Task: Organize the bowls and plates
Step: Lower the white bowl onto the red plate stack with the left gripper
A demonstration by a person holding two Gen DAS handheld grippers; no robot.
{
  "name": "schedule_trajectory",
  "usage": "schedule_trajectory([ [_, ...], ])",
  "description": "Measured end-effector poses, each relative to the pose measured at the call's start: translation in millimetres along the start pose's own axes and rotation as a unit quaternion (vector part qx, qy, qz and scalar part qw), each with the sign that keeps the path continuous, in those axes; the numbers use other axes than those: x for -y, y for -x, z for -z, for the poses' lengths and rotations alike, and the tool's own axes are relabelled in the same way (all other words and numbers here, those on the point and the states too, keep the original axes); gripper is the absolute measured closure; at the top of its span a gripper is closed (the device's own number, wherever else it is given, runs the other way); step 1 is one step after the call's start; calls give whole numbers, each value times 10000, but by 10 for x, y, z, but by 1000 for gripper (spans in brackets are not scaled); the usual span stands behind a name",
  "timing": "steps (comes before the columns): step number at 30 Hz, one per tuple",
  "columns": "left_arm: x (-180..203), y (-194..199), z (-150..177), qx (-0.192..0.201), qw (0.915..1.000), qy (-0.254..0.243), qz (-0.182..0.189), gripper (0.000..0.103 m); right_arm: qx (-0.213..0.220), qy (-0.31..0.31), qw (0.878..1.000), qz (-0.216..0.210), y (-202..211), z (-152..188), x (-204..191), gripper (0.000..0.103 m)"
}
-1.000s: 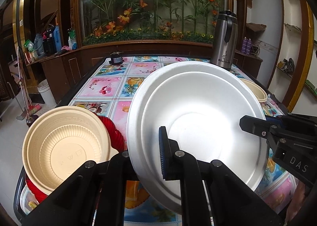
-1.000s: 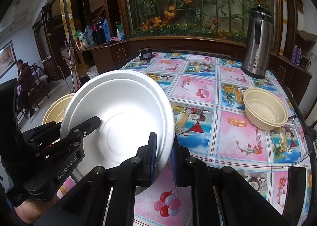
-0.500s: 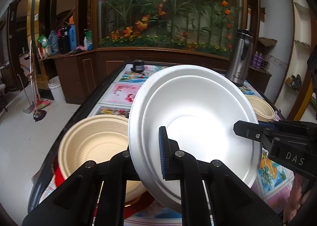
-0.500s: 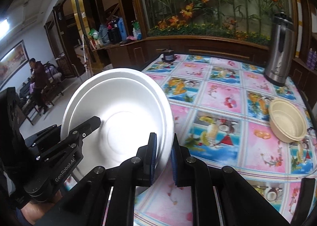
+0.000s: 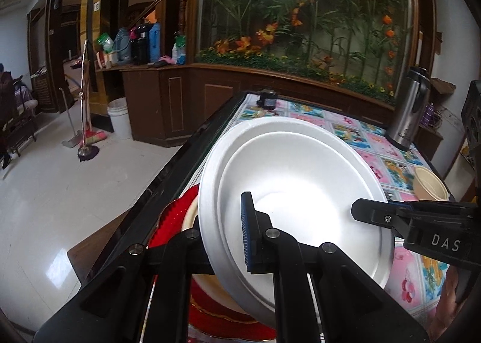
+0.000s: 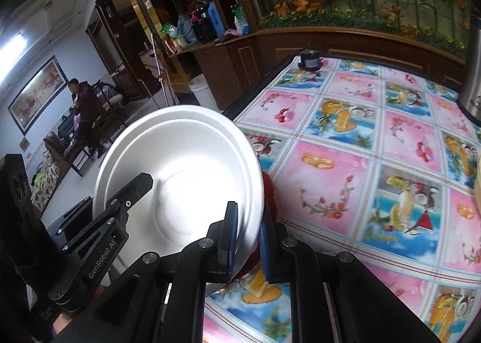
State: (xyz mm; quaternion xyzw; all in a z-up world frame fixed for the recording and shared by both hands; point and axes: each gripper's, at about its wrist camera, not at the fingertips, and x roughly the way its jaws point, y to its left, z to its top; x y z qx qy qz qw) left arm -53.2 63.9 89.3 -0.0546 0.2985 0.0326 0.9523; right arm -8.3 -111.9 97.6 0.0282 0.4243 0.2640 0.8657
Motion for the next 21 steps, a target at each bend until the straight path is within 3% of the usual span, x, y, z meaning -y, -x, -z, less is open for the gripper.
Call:
schedule_trajectory([
  [16,-162,-180,105,-260,9995,126,-138,94,-244,200,9991,268,-314,80,-180,87],
  [21,-212,-179,83,-324,9992,232,-104,85,-144,198,9994,247,-269,62,-194,82],
])
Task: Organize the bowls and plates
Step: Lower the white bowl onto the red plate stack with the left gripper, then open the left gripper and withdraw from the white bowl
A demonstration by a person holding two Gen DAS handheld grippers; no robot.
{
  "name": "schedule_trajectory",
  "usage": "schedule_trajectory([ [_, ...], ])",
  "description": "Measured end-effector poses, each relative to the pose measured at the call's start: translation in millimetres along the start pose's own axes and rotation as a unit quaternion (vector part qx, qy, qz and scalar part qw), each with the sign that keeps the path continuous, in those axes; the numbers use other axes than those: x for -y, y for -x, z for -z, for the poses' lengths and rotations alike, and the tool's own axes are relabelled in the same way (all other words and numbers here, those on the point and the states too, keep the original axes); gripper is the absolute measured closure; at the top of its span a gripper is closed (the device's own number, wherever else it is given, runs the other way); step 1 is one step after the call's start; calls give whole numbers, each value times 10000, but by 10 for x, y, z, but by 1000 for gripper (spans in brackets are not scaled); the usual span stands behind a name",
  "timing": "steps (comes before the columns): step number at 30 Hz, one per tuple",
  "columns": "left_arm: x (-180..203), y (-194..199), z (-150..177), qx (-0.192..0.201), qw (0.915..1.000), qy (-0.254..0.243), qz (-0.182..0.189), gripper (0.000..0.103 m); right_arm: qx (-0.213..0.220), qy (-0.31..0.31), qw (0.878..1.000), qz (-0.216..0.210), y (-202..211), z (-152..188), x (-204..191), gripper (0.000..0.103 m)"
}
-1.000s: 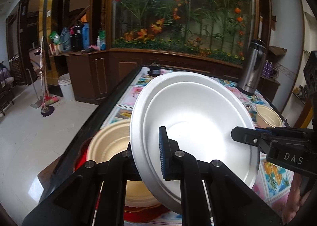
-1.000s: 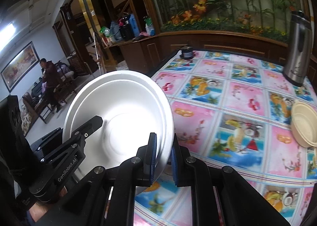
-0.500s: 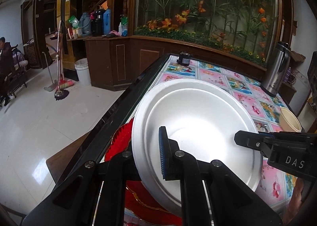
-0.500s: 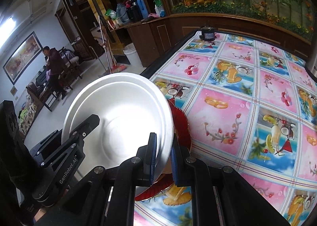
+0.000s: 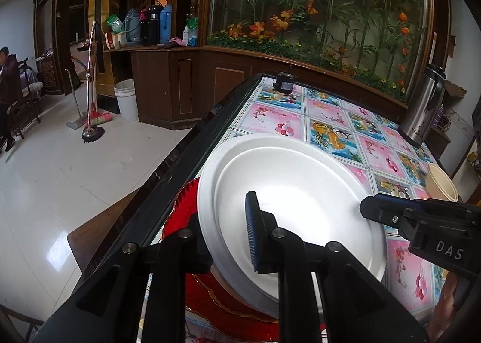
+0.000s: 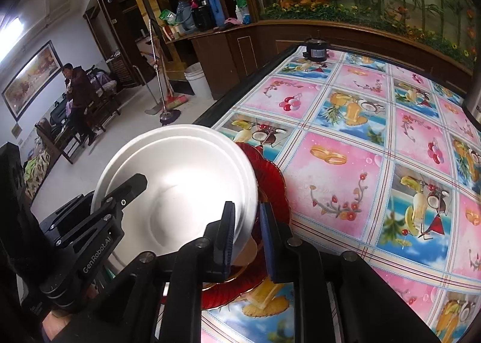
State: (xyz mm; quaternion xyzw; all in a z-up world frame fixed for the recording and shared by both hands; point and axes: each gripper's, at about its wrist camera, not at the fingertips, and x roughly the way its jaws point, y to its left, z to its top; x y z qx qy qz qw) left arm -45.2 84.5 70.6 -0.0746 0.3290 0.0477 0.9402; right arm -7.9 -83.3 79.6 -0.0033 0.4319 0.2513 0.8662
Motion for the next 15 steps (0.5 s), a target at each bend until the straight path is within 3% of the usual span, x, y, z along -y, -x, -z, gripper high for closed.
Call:
schedule_trajectory([
  [4,-14,30,-19,30,10000,63,13,71,111,-58,9999,-106,84,6,35,76],
  [9,1,101,-48,193,9998,72,-4,41,234,-193,9993,-221,216,31,123,76],
  [15,-61,141,-116,205,9996,181,56,41,339,-322,9984,-311,381,103,243,75],
])
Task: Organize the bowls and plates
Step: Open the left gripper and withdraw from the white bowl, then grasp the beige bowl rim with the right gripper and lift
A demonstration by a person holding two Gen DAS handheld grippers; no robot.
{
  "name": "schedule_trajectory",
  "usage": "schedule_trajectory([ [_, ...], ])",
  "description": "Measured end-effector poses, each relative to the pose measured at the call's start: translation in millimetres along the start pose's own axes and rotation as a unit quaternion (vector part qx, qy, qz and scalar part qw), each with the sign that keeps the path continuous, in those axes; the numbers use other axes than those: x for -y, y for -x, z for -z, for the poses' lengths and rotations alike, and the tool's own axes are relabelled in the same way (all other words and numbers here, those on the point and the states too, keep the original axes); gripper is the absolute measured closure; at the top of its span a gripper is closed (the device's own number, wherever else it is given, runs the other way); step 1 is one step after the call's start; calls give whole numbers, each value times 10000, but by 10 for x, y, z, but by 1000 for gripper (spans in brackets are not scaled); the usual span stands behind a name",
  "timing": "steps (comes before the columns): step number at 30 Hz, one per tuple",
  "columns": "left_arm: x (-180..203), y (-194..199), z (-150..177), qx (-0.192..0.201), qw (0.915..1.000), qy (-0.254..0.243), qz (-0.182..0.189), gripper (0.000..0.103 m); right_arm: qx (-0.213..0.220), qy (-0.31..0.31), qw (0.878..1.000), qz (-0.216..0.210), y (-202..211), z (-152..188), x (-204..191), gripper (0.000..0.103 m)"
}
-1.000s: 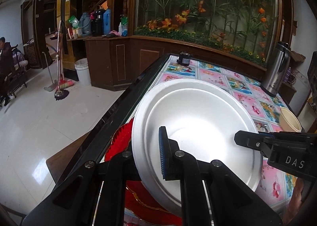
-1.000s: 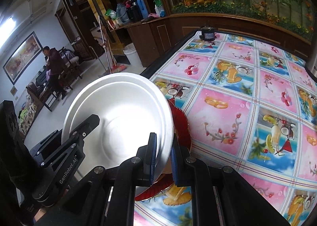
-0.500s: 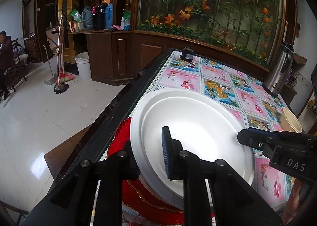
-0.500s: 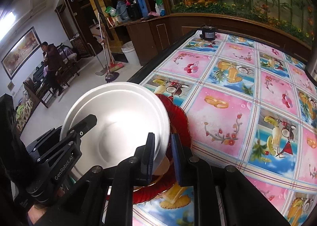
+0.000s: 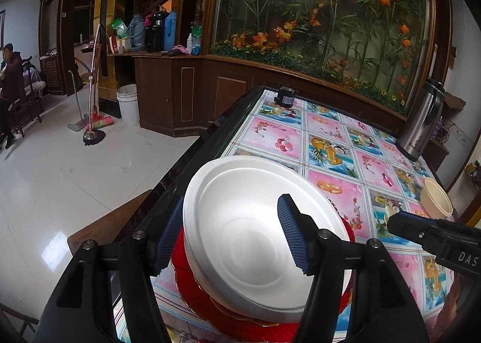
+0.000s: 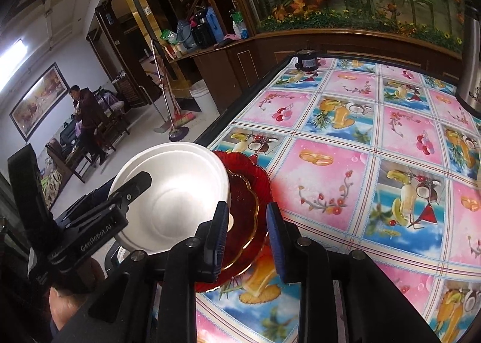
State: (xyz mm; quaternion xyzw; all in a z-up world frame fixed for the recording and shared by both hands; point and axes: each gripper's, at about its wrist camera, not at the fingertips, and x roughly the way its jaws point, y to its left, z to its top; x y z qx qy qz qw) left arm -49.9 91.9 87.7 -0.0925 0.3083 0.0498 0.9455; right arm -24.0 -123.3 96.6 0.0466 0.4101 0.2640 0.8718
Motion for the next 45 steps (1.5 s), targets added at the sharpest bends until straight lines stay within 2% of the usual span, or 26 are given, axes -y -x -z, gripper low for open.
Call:
schedule_trajectory([
  [7,9,179,-81,251,9997,57,-46,40,191,-261,9994,-129,229,76,217,74],
  [16,665,338,18,345,9965,-623,438,40,263,-797,9964,-75,368,190,695,74],
  [21,1145,328,205,177,9906,-1080,818,36,318,-1217,9920,98,456,306,1098,74],
  [28,1830,44,670,-642,9716,-1811,1382,36,614,-1898,9786,498,740,353,1881,73],
  [31,1948,39,745,-733,9666,-1971,1464,36,744,-2150,9682,1038,918,260,2316,72],
  [33,1978,41,746,-741,9656,-1998,1492,36,765,-2165,9620,1475,987,151,2623,65],
  [35,1964,46,737,-744,9655,-1996,1498,36,713,-2208,9549,1854,990,63,2874,64],
  [39,1916,31,738,-763,9661,-1969,1486,36,214,-2185,9527,2102,783,-46,3298,64],
  [41,1892,10,733,-776,9665,-1939,1490,36,-34,-2273,9540,1953,685,-16,3391,64],
  [43,1868,-2,721,-769,9673,-1907,1482,36,-95,-2340,9557,1781,644,20,3367,64],
  [45,1842,-4,705,-764,9684,-1846,1490,36,-140,-2618,9539,1463,622,78,3210,64],
])
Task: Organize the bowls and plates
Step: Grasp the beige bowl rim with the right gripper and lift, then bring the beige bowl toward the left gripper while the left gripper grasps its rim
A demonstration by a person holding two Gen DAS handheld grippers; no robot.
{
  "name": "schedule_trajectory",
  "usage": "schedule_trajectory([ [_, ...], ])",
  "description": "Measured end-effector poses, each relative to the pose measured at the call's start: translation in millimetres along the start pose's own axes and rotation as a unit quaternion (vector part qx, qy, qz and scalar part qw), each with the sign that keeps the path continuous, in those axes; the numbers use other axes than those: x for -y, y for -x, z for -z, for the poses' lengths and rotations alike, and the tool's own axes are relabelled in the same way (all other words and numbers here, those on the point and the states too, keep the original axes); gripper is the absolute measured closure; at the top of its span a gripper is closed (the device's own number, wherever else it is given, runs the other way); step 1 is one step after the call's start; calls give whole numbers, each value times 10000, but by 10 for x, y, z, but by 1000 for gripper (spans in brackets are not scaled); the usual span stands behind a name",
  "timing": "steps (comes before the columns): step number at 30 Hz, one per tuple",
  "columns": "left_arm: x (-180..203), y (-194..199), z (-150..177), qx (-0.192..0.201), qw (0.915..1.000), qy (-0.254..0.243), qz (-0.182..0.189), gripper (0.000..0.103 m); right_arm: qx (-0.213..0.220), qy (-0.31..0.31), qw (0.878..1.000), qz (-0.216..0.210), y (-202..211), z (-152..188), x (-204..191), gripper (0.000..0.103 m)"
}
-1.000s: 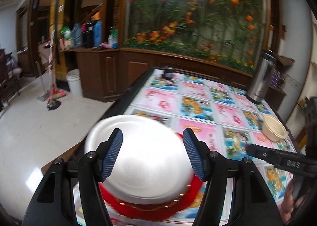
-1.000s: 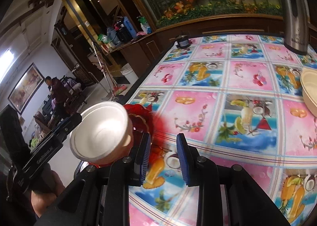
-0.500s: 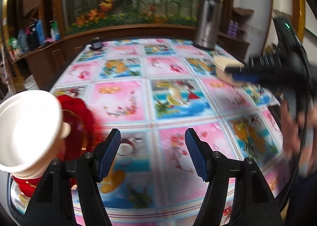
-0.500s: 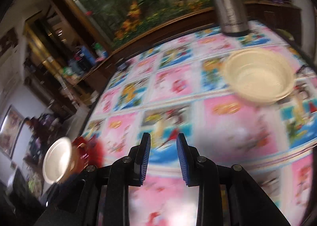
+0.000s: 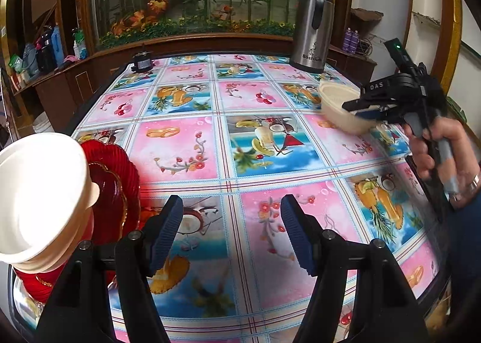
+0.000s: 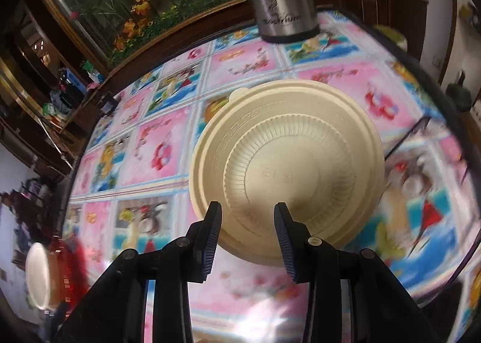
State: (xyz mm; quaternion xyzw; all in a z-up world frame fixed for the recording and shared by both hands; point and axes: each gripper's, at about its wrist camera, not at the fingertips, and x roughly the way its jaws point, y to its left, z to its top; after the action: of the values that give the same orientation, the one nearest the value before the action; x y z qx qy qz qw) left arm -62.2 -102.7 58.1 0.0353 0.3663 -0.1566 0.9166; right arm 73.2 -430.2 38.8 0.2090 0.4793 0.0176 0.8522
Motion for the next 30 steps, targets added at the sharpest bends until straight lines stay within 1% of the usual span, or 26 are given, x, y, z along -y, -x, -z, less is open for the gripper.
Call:
schedule_trajectory([
  [1,-12,1,-2,0,10000,28,8,36,-92,-116,9997,-219,14,80,-64,64],
  [2,-20,4,-3,-4,10000,36,6,36,-224,-306,9978,-544,13,170,-129,63],
  [3,-26,13,-2,9,10000,31,-6,36,-374,-504,9937,-932,11,276,-206,63],
  [4,-31,26,0,26,10000,31,-18,36,-484,-580,9900,-1189,11,356,-286,63],
  [6,-47,49,3,35,10000,50,-24,36,-637,-439,9812,-1769,62,531,-538,63],
  [8,-62,75,4,48,10000,72,-28,36,-633,-341,9671,-2442,191,654,-739,63],
  [9,-68,89,4,57,9999,73,-40,36,-477,-275,9639,-2604,287,666,-788,63],
  [10,-72,99,5,63,9999,72,-45,36,-282,-134,9669,-2531,374,655,-814,63],
  [12,-81,116,9,77,9999,74,-46,36,297,246,9829,-1798,548,592,-796,60],
  [13,-83,122,12,78,9999,79,-39,36,533,337,9896,-1290,599,558,-738,56],
  [14,-85,122,12,75,9999,86,-25,36,678,363,9931,-880,619,522,-656,53],
  [15,-82,121,11,69,9999,99,-2,36,742,385,9949,-564,601,494,-552,51],
  [16,-78,122,11,65,9999,106,20,36,674,377,9963,-376,549,485,-442,50],
  [17,-67,118,11,55,9999,110,62,36,600,299,9971,-357,504,478,-348,50],
  [18,-55,111,8,37,9999,114,106,36,517,141,9975,-459,458,512,-234,50],
  [20,-33,90,2,-18,9997,137,197,36,236,-86,9968,-764,362,568,-92,50],
  [22,-11,68,4,-76,9995,153,262,36,40,-154,9942,-1068,311,690,-55,51],
  [24,10,63,12,-97,9995,140,252,36,-65,-105,9924,-1228,323,835,-106,54],
  [25,10,62,14,-100,9996,138,236,36,-114,-72,9910,-1335,352,944,-149,58],
  [28,-17,67,3,-94,9996,170,210,36,-257,174,9869,-1584,482,1230,-331,57],
  [30,-42,66,-6,-102,9996,196,190,36,-560,540,9760,-2036,592,1477,-510,56],
])
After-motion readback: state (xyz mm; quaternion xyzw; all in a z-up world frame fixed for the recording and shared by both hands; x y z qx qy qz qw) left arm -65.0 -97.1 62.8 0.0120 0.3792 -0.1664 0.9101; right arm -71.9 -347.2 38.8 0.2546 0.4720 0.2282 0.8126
